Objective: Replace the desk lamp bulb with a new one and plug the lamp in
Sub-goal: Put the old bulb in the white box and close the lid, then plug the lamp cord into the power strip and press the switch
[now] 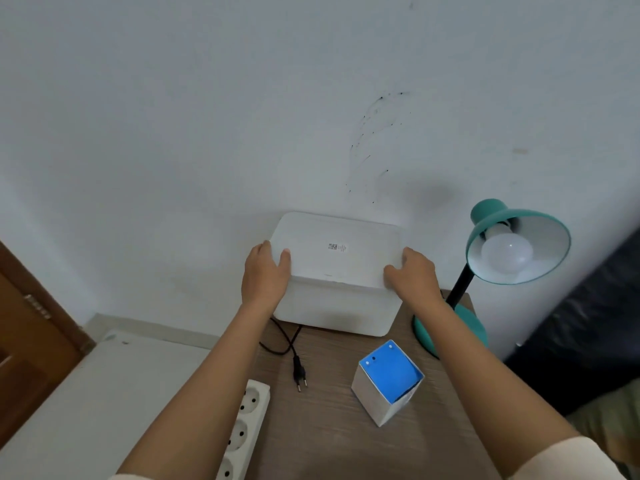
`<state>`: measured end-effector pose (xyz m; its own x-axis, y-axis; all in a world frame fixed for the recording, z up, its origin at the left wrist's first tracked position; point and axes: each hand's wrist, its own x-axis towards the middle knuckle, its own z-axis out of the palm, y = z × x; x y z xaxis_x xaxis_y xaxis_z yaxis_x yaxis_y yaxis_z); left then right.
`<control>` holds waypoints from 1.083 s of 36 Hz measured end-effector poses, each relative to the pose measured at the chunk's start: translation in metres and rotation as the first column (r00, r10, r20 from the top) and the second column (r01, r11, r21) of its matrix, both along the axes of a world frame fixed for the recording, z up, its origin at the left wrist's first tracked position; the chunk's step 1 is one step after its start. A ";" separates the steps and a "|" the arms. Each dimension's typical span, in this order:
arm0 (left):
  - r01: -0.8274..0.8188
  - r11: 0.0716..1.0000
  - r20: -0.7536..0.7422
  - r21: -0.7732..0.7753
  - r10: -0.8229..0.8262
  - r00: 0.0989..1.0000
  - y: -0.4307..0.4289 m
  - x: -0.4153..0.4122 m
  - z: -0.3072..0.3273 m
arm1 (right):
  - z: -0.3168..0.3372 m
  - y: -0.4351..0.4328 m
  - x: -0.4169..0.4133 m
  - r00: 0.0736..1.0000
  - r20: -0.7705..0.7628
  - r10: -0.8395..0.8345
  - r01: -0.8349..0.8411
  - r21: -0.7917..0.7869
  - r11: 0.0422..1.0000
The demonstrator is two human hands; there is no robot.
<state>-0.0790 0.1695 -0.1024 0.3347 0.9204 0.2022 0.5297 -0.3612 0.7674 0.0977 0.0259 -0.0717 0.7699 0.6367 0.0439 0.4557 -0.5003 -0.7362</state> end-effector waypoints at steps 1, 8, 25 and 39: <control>-0.007 1.000 0.012 -0.010 0.008 1.000 -0.006 -0.006 0.000 | 0.004 -0.003 -0.005 1.000 0.015 0.017 -0.016 -0.026 1.000; 0.003 0.998 -0.018 -0.070 -0.004 1.000 -0.069 -0.067 -0.015 | 0.016 -0.019 -0.068 0.977 0.133 0.168 -0.164 -0.035 0.986; 0.039 0.969 -0.314 -0.243 -0.117 0.942 -0.156 -0.169 -0.095 | -0.109 0.006 -0.160 0.960 0.012 0.281 -0.272 -0.212 0.939; 0.017 0.976 -0.303 -0.216 -0.084 0.949 -0.156 -0.168 -0.099 | -0.096 0.020 -0.161 0.892 -0.307 0.333 -0.306 0.133 0.943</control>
<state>-0.2474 0.0138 -0.2016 0.3972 0.9108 -0.1122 0.7375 -0.2441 0.6297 -0.0631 0.0459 -0.1677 0.5061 0.8554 -0.1102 0.3143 -0.3019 -0.9001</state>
